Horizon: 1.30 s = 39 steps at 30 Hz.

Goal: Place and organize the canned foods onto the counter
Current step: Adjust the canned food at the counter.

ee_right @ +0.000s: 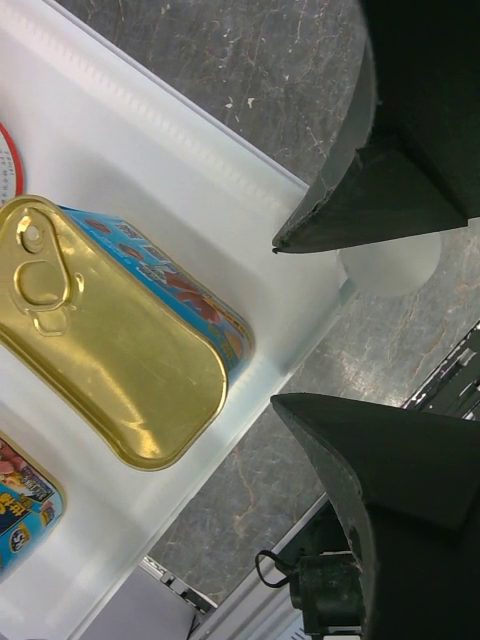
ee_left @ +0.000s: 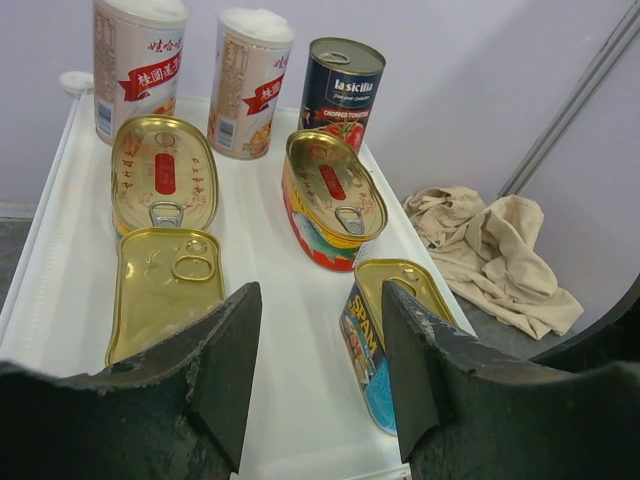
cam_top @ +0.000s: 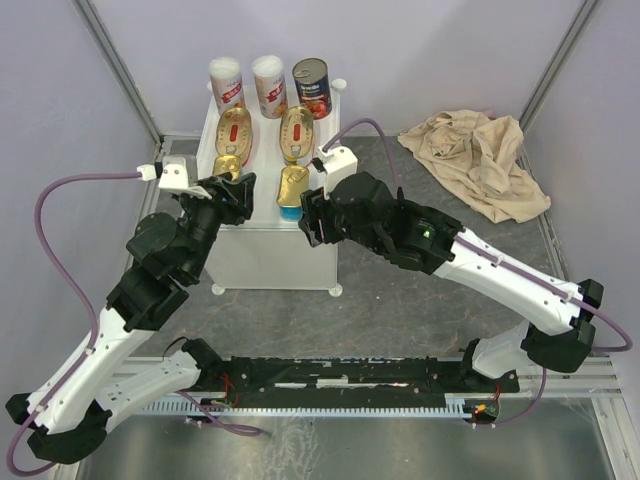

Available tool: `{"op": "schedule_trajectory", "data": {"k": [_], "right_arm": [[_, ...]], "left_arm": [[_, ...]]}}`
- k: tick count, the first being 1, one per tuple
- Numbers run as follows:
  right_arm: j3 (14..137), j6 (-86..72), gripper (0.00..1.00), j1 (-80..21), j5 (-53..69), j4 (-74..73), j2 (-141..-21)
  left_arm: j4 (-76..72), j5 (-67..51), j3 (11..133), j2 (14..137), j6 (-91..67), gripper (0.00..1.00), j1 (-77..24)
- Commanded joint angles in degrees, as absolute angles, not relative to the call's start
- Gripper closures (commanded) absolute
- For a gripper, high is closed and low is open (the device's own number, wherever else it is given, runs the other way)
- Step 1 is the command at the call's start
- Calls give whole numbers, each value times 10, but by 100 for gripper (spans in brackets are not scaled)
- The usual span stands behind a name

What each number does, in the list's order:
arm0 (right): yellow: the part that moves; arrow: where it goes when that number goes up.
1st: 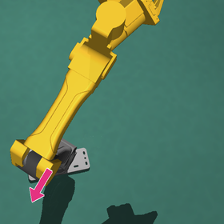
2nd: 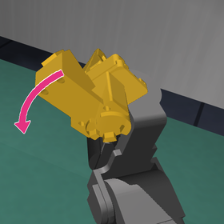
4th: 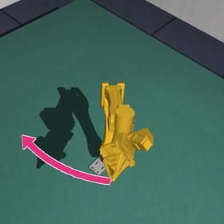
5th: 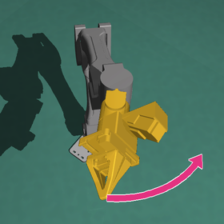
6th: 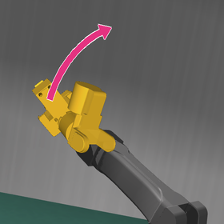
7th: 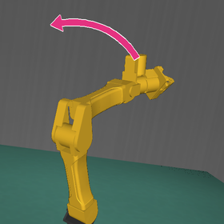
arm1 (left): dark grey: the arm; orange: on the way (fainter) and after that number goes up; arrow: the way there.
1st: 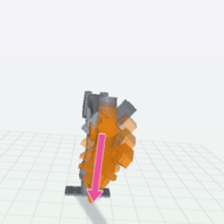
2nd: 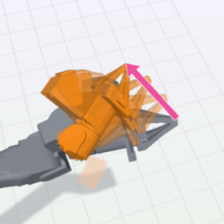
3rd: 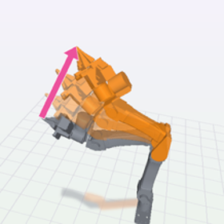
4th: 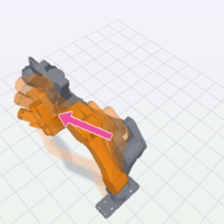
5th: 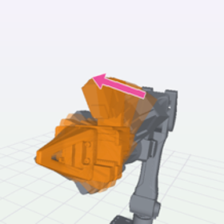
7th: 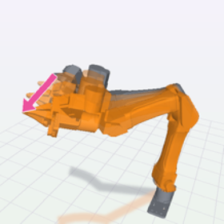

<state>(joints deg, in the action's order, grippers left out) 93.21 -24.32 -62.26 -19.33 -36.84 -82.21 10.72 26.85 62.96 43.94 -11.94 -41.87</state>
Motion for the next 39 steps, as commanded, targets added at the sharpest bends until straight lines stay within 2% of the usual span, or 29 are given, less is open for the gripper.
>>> {"op": "schedule_trajectory", "data": {"k": [1,39], "right_arm": [[971,-230,35,-626,-210,-343,-828],[1025,-213,36,-591,-213,-360,-883]], "left_arm": [[70,287,622,426,-127,41,-421],[58,302,610,421,-122,39,-421]]}}
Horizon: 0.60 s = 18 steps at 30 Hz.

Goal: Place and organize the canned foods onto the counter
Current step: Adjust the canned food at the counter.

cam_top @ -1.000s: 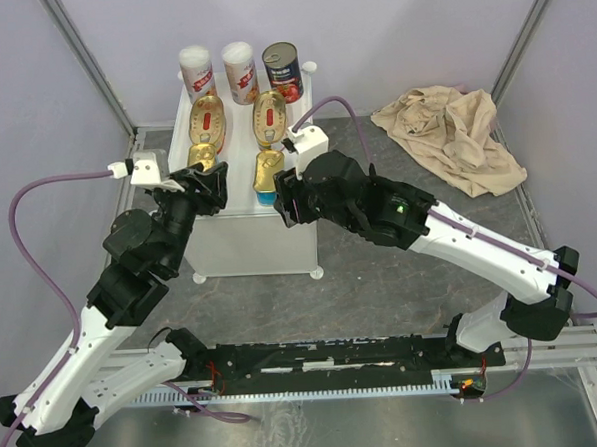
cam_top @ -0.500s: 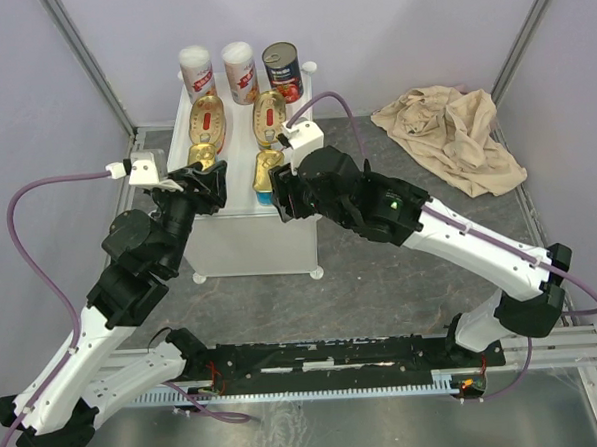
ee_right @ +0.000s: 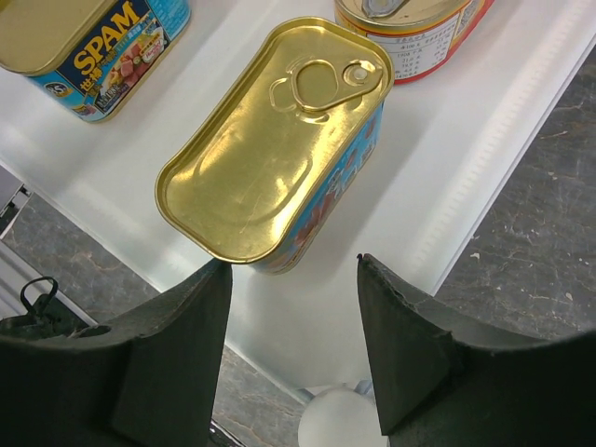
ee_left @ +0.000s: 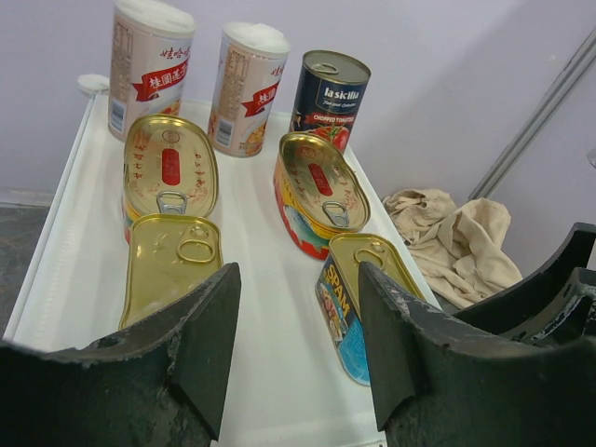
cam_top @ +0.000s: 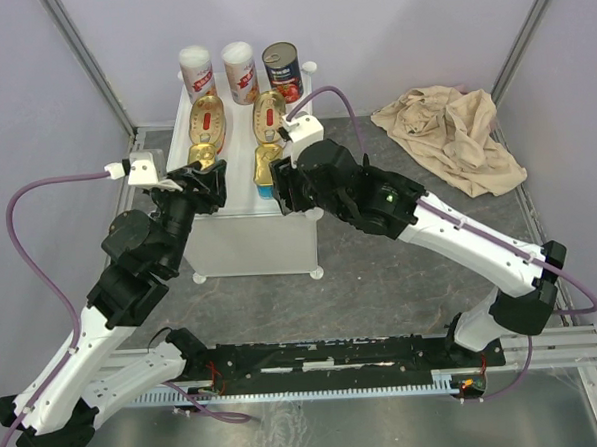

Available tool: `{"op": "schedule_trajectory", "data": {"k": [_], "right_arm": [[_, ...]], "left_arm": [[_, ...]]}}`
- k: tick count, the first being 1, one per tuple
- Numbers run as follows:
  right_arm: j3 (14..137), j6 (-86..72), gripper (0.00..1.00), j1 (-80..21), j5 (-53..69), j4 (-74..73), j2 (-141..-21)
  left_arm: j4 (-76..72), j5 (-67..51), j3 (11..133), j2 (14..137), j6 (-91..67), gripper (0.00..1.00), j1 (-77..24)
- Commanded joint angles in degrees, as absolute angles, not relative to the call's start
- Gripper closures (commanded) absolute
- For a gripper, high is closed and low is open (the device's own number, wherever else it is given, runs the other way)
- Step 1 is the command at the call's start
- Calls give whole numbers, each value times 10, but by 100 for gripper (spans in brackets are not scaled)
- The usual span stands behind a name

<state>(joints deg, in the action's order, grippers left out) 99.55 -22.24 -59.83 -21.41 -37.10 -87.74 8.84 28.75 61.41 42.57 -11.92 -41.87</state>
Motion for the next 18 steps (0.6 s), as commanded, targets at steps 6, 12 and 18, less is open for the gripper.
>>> {"op": "schedule_trajectory", "data": {"k": [6,12,18], "right_arm": [[1027,-212,36,-584,-206,-360,-892],[1029,-212,36,-579,-200,-357,-896],[1034,-209,36,-576,-194,-361,-900]], "left_arm": [[57,303,609,423,-122,39,-421],[55,304,608,423,-121,39,-421],[54,310,608,424,-116,38,-421]]}}
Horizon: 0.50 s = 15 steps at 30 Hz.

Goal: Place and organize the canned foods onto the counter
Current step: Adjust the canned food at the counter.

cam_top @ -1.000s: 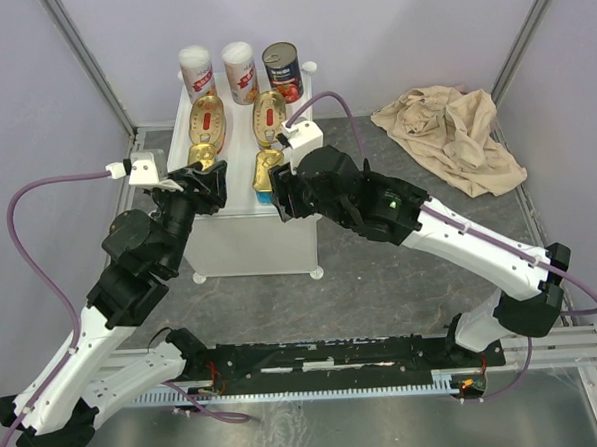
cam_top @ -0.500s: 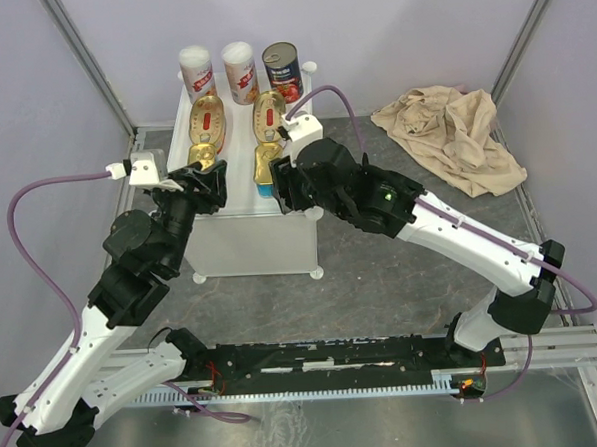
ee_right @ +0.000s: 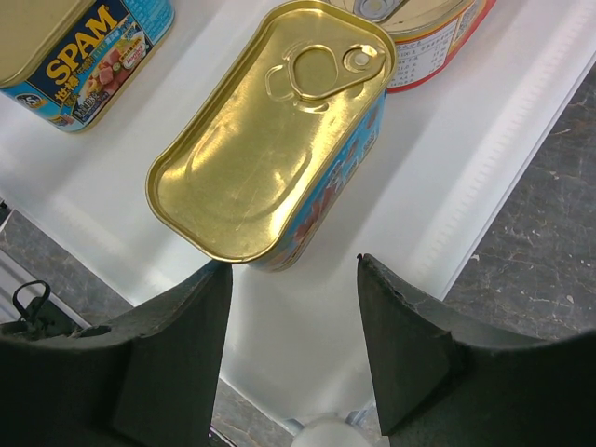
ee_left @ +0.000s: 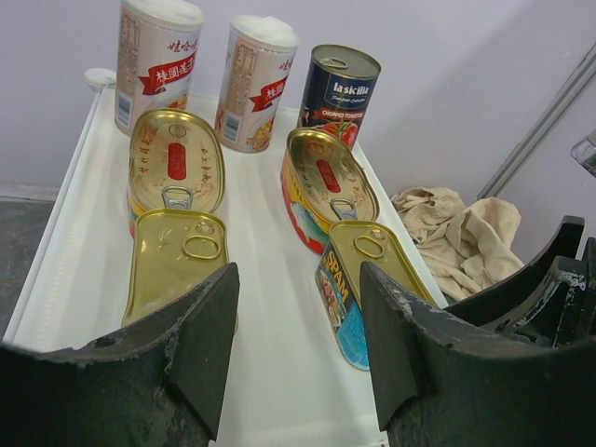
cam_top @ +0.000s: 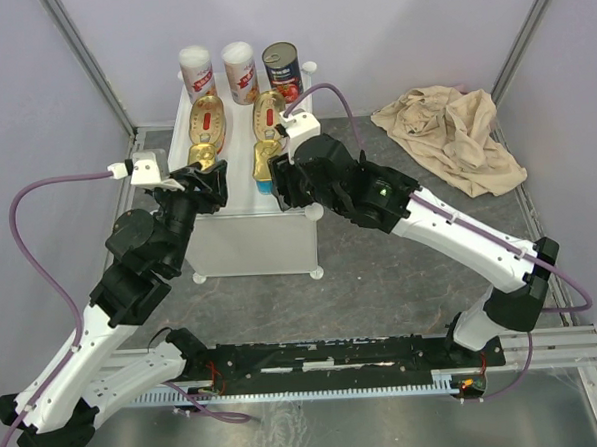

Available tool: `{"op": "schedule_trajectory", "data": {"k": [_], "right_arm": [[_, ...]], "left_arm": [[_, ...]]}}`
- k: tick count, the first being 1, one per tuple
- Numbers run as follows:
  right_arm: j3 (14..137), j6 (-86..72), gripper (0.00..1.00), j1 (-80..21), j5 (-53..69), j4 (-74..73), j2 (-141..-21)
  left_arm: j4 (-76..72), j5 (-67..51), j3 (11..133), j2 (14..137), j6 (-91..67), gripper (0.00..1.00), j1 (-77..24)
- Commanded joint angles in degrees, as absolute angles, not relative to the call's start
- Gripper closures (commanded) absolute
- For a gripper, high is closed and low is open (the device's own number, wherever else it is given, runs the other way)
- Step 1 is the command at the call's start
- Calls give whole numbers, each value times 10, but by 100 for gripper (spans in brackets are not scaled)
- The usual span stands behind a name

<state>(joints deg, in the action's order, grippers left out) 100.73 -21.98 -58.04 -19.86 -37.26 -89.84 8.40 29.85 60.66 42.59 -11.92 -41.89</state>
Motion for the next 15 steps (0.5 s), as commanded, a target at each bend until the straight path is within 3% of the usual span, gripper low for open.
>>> {"op": "schedule_trajectory", "data": {"k": [1,15], "right_arm": [[1030,-210,37,-577,-192,-360,-897],[944,-197,33,-576,-241,-347,-779]], "left_arm": [[54,314,609,424,-115,38,-421],[-9,438,635,457,-45,34,-421]]}}
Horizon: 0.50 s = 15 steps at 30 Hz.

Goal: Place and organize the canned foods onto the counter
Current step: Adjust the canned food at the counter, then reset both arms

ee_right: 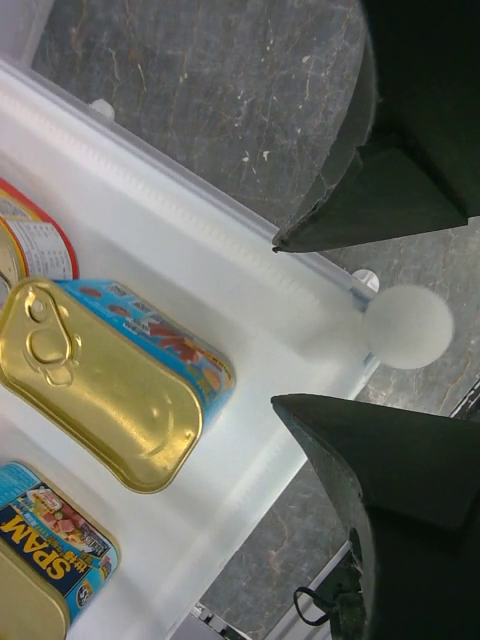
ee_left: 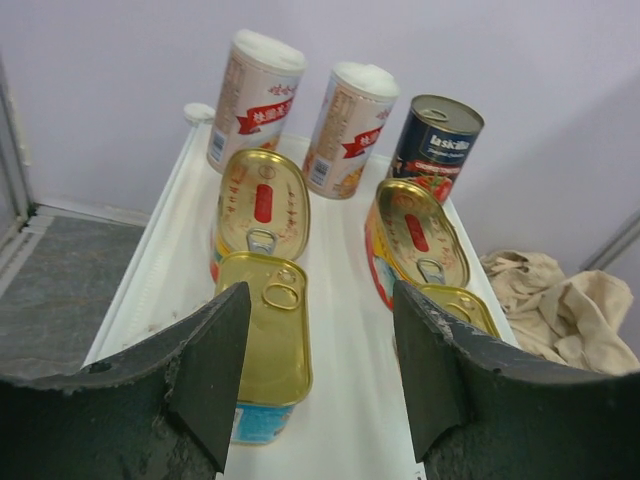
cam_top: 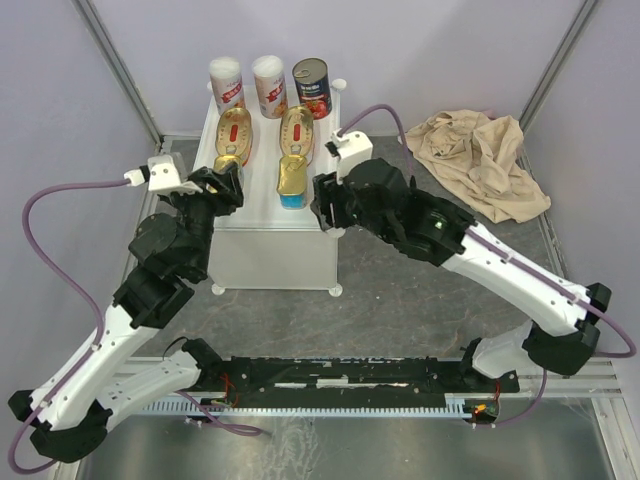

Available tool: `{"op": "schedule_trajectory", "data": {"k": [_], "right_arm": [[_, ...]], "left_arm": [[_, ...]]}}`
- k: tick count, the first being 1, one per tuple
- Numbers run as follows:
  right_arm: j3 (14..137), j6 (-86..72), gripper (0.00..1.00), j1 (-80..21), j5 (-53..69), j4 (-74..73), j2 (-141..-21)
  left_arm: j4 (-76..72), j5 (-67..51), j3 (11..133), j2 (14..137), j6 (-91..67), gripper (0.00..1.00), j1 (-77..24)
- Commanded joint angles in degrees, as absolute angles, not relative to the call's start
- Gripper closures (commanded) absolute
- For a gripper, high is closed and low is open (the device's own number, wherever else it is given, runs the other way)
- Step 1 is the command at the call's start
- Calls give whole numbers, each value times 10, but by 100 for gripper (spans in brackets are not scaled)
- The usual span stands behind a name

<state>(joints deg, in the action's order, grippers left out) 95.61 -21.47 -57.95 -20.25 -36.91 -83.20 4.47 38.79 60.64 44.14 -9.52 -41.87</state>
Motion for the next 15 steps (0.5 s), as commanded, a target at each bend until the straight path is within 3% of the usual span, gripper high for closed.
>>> {"op": "schedule_trajectory", "data": {"k": [1,7,15], "right_arm": [[938,-194,32,-576,-255,-348,-770],[873,-188,24,-552,-362,-357,-698],[751,-215,16,-424,-425,-368,-631]], "left_arm": [[-11,443,640,464,-41,34,-421],[-11,415,677,497,-34,33,-420],[5,134,724,542,-60,35,-425]]}}
